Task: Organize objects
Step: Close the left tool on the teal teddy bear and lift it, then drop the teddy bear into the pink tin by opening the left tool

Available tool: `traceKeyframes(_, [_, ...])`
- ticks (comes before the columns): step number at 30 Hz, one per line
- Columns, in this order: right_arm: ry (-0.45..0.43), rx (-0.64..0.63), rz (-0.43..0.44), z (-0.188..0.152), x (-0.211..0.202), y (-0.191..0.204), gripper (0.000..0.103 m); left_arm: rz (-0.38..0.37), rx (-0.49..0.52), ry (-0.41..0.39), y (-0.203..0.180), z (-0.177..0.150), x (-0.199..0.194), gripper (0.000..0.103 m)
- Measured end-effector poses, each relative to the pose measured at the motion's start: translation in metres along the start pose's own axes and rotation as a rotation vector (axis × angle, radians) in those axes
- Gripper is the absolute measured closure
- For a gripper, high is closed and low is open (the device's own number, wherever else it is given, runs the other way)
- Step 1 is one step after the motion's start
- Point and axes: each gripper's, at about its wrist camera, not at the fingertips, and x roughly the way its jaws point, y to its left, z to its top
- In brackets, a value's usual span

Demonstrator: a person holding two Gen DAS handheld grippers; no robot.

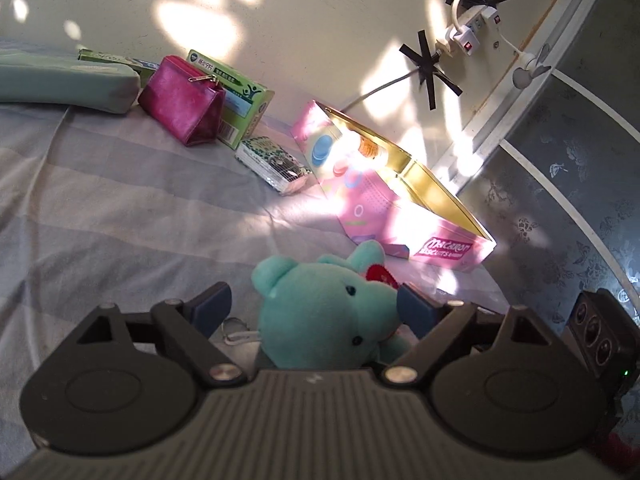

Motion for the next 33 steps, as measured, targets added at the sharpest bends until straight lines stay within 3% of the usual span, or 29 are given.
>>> traceKeyframes(3, [0.032,0.01,0.021,-0.002,0.011,-0.001,0.033,-0.031,-0.048,0.022,0.004,-0.005,0.008,0.013])
traceKeyframes(4, [0.039,0.019,0.041,-0.003,0.013,-0.002,0.048,-0.056,-0.077,0.042,0.006,-0.006,0.012,0.018])
traceKeyframes(5, [0.043,0.026,0.051,-0.004,0.014,-0.002,0.054,-0.094,-0.105,0.066,0.007,-0.007,0.017,0.026])
traceKeyframes(6, [0.036,0.02,0.034,-0.004,0.014,-0.001,0.058,-0.104,-0.12,0.074,0.005,-0.006,0.02,0.026])
traceKeyframes(8, [0.022,0.027,0.01,-0.004,0.012,-0.002,0.069,-0.089,-0.054,0.053,-0.013,0.001,0.02,0.028])
traceKeyframes(13, [-0.143,0.074,-0.09,0.004,-0.017,-0.024,0.07,-0.125,0.14,-0.017,-0.068,0.029,0.026,0.028])
traceKeyframes(18, [-0.284,0.04,-0.31,0.013,-0.041,-0.051,0.07,-0.18,0.233,-0.037,-0.109,0.054,0.064,0.028])
traceKeyframes(27, [-0.315,0.173,-0.532,0.018,-0.04,-0.132,0.07,-0.198,0.306,0.029,-0.171,0.078,0.162,0.027])
traceKeyframes(33, [-0.303,0.247,-0.655,0.008,-0.033,-0.164,0.064,-0.157,0.304,0.042,-0.185,0.079,0.196,0.024])
